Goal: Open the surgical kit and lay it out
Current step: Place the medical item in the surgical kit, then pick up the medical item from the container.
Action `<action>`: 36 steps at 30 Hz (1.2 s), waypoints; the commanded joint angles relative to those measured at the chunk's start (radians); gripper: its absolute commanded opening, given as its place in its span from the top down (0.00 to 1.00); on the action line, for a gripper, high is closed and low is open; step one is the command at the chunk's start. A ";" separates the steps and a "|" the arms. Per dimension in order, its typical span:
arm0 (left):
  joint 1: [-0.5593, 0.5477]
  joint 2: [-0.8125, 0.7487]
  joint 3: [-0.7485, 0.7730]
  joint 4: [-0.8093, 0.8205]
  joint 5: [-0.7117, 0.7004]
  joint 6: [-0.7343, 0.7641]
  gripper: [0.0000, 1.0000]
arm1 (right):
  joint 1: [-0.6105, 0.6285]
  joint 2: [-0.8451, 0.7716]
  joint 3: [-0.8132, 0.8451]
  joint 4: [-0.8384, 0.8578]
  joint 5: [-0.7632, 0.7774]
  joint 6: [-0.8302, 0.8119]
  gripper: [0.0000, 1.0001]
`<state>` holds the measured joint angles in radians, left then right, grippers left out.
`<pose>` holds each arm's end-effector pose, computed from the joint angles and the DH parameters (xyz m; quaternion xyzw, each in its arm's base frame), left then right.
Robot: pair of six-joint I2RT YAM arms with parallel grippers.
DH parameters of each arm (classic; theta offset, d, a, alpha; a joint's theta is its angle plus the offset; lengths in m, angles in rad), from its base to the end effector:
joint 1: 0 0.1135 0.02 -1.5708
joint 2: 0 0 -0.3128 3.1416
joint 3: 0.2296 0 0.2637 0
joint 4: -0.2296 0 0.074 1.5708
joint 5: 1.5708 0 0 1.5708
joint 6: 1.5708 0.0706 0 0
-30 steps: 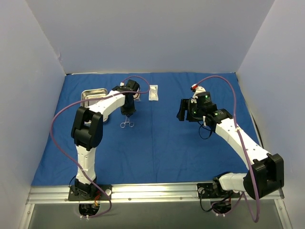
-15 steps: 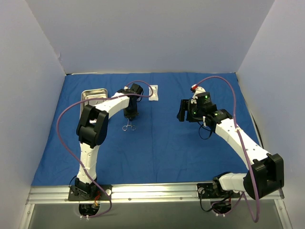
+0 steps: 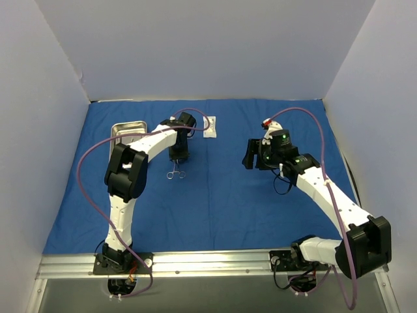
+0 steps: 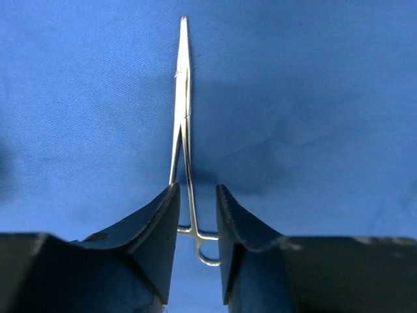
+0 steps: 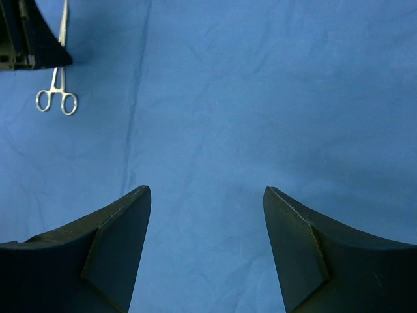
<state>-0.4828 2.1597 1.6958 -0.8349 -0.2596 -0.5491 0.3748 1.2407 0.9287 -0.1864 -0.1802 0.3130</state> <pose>0.4410 -0.2107 0.1754 -0.0501 0.9813 0.0452 0.1802 0.2814 0.1243 0.3191 -0.0724 0.8543 0.2444 0.4529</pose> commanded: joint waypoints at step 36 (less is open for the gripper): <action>0.477 -0.092 -0.001 0.152 0.276 0.486 0.73 | 0.024 0.178 0.117 0.096 -0.064 0.087 0.35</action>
<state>-0.0059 2.0598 1.6978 -0.7616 -0.0029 -0.1352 0.3882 1.3991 1.0008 -0.0925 -0.2245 0.3943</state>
